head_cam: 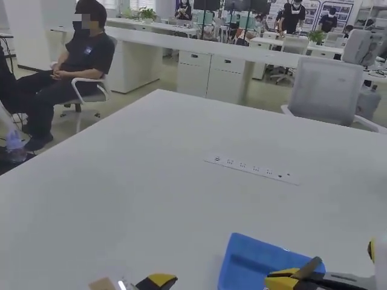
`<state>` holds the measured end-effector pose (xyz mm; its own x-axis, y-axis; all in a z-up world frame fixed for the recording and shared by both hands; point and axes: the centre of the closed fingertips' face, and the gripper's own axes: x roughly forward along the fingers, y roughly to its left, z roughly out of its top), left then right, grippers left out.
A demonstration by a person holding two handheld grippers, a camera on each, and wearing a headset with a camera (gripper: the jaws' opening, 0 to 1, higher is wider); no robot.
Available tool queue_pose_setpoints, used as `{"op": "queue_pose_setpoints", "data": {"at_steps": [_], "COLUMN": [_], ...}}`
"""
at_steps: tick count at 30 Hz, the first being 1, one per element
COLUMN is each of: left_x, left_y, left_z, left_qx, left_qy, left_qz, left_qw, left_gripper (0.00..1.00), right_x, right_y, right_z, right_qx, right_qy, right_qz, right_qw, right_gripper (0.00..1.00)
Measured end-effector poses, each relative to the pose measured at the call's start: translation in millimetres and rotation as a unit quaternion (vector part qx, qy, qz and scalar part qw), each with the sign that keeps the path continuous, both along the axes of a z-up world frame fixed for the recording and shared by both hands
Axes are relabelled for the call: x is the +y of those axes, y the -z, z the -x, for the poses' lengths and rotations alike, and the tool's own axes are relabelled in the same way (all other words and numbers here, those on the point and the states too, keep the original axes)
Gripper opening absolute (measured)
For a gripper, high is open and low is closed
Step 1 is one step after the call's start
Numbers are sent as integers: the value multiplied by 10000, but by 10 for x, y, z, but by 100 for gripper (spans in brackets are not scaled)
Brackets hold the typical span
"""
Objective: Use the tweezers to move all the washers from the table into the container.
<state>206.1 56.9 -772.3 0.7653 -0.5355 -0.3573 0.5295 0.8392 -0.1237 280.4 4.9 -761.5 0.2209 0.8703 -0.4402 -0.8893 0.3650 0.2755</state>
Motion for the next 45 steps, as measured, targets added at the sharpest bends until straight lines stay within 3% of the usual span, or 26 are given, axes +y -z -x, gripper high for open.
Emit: {"op": "queue_pose_setpoints", "data": {"at_steps": [7, 13, 19, 28, 35, 45], "left_x": [3, -4, -78, -75, -95, -51], "left_y": [2, -9, -68, -70, -55, -60], "left_z": [-1, 0, 25, 18, 27, 9], "left_qx": [9, -23, -77, -80, -60, -79], "left_qy": [-9, 13, 186, 174, 231, 121], "left_qz": [-4, -11, 211, 223, 174, 184], "left_qw": [10000, 10000, 9996, 9996, 9996, 9997], "left_gripper": [73, 73, 73, 73, 73, 73], "right_x": [64, 71, 91, 239, 241, 192], "right_y": [-90, -58, 14, 289, 504, 638], "right_z": [-149, -338, -543, -586, -617, -663], "right_qx": [-78, 50, 122, 269, 422, 468], "right_qy": [1, 168, 353, 216, 179, 72], "right_qz": [-21, 43, 127, 571, 893, 1118], "right_qw": [10000, 9998, 9992, 9978, 9949, 9926], "right_gripper": [3, 3, 3, 3, 3, 3]}}
